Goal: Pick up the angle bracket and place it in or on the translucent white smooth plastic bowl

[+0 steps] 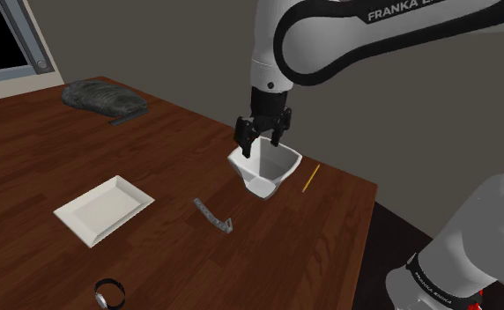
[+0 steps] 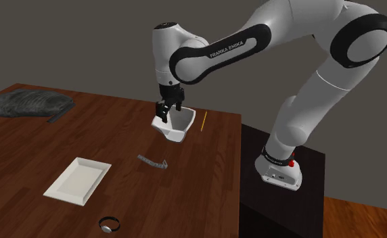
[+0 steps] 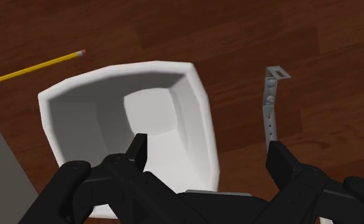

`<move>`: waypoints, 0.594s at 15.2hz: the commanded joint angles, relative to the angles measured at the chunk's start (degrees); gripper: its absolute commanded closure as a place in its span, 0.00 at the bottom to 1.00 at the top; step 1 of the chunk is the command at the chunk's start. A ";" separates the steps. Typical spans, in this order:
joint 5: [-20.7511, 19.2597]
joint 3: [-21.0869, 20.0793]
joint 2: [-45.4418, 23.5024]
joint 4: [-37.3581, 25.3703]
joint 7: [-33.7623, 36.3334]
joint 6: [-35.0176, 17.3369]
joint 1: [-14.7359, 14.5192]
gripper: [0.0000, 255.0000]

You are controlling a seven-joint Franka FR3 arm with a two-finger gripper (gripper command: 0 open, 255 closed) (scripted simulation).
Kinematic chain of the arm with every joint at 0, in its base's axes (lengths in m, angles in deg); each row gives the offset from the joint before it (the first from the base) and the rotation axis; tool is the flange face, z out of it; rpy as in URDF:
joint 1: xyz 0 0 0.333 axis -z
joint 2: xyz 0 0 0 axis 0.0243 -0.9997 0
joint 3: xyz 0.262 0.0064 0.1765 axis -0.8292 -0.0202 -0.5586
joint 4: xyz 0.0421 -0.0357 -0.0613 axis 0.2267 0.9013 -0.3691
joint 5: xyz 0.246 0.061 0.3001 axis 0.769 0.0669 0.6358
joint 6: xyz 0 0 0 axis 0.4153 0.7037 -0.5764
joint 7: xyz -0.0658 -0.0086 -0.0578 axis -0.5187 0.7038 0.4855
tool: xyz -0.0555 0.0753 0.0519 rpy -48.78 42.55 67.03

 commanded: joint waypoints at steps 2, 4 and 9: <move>-2.75 -2.74 -6.69 -3.89 4.25 -2.70 -0.39 0.00; -5.20 -4.08 -11.25 -6.81 7.04 -3.99 -0.81 0.00; -12.48 -5.89 -23.14 -15.51 14.12 -5.61 -3.26 0.00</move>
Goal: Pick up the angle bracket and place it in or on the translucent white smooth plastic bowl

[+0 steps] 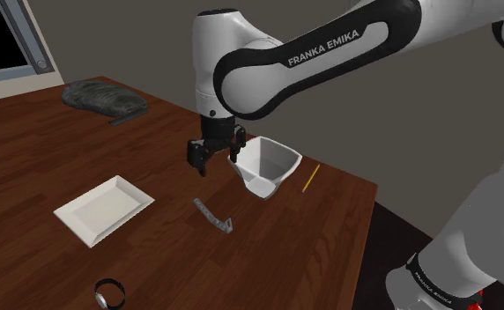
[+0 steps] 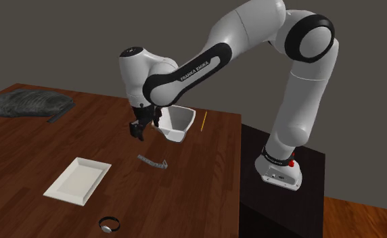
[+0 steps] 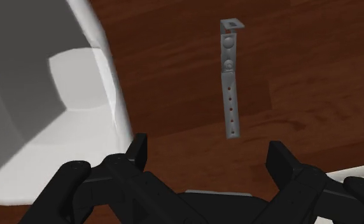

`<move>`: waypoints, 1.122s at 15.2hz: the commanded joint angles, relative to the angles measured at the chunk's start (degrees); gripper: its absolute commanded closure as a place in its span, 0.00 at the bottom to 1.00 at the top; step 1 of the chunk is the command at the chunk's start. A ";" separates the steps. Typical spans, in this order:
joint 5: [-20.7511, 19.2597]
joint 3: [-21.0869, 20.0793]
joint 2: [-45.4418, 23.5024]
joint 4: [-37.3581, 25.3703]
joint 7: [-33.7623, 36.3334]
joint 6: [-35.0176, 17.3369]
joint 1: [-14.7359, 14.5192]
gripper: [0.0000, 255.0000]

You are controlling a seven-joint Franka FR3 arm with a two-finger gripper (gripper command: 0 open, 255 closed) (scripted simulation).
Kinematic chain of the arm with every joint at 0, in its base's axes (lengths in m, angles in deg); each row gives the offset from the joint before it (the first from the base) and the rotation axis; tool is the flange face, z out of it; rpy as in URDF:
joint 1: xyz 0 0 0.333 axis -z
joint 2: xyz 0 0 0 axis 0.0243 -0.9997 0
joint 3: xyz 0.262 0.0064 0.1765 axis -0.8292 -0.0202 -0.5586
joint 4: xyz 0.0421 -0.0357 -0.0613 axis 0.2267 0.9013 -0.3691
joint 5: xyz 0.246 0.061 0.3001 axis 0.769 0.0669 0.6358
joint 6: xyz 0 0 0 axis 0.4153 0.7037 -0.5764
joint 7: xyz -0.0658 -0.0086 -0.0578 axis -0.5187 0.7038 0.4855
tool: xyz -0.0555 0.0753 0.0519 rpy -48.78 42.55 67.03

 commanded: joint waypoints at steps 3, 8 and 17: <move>-6.06 -0.17 -9.90 -8.49 5.31 0.07 -3.21 0.00; -8.01 0.48 -13.22 -8.99 6.72 -2.31 -4.31 0.00; -8.91 0.89 -14.63 -8.03 7.30 -4.52 -4.56 0.00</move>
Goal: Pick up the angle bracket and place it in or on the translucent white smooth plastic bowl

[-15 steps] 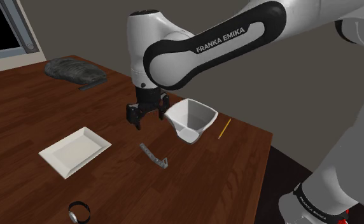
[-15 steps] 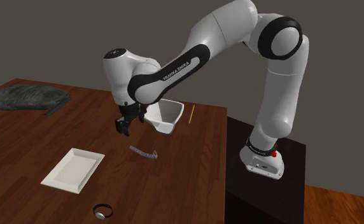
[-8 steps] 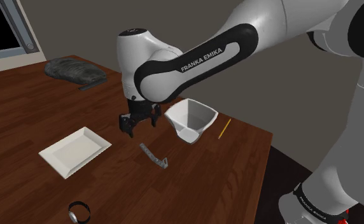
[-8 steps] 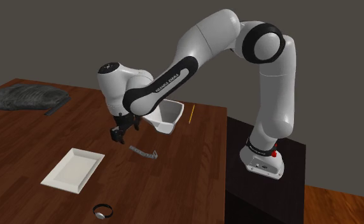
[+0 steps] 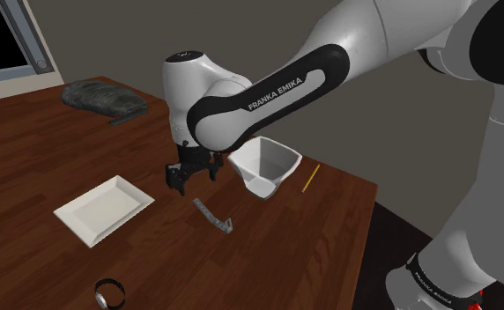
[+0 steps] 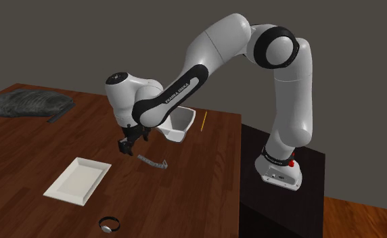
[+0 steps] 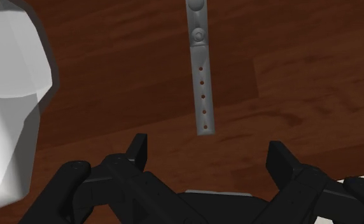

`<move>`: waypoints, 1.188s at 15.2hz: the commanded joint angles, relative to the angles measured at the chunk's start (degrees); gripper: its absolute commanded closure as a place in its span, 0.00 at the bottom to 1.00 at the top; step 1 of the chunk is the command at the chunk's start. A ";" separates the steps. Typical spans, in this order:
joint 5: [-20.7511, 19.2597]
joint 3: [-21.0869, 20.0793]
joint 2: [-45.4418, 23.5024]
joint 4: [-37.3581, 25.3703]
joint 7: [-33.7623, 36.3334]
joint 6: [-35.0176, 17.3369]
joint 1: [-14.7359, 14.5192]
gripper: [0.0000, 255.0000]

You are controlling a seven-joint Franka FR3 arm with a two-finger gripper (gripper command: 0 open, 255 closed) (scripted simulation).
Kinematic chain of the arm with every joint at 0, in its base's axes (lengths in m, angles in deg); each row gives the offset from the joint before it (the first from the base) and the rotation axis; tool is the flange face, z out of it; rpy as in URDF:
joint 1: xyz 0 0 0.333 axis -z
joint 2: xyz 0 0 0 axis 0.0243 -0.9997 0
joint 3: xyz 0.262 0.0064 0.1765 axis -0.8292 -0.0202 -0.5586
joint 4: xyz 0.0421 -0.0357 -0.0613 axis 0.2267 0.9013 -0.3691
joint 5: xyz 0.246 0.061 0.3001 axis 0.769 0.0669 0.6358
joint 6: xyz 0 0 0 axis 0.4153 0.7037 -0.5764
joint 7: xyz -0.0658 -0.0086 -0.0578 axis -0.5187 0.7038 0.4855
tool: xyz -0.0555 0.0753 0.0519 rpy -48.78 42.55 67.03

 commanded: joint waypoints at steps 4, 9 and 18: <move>0.00 0.00 -0.01 0.00 0.00 -0.01 0.00 1.00; 0.00 0.00 -0.01 0.00 0.00 -0.01 0.00 1.00; -5.80 -0.48 8.56 20.43 2.07 -19.91 -0.34 0.00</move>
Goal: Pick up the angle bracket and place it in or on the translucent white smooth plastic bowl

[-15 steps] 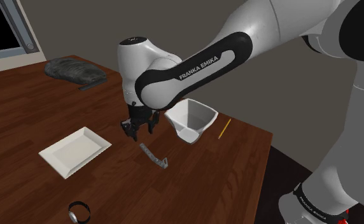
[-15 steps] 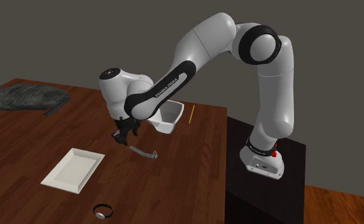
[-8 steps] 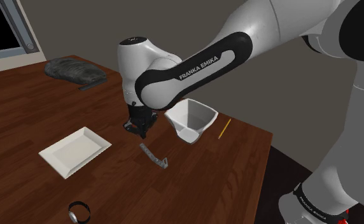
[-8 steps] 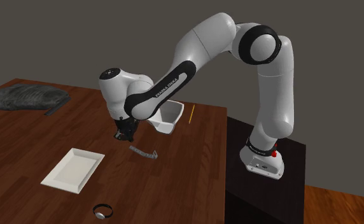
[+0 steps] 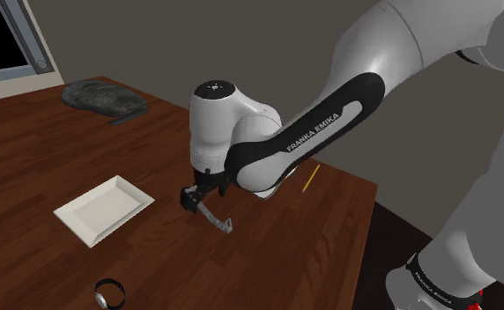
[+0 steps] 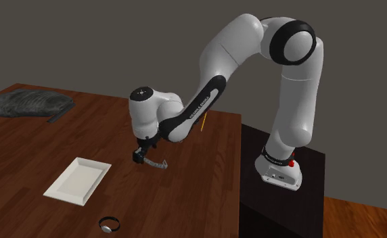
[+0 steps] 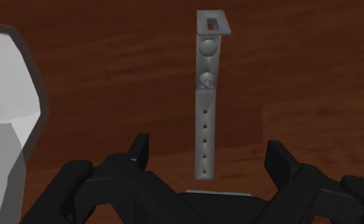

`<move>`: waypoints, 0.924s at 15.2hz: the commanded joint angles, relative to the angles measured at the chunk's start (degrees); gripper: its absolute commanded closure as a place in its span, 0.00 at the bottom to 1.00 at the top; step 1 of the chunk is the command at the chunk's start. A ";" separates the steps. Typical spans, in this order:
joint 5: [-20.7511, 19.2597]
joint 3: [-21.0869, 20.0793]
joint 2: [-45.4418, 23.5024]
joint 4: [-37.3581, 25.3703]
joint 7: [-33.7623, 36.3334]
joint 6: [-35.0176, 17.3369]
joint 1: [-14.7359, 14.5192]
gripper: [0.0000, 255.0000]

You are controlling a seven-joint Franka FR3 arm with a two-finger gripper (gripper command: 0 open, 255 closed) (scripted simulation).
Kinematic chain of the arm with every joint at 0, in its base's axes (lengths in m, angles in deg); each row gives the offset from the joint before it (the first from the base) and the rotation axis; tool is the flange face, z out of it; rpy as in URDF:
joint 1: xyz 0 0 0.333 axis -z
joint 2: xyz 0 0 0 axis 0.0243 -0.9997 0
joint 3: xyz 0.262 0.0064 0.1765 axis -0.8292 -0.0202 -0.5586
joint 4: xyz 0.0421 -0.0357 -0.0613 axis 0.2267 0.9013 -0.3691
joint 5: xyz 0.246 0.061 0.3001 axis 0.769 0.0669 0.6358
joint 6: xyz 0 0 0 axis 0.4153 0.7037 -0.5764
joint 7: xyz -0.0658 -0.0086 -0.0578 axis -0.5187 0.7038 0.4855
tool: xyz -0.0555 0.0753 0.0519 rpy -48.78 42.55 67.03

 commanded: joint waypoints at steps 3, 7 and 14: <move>-5.67 0.92 2.10 8.13 3.32 -9.78 -1.11 0.00; -9.15 2.53 -1.11 7.35 5.78 -11.70 -2.09 0.00; -11.28 3.74 -3.18 6.73 7.29 -12.87 -2.87 0.00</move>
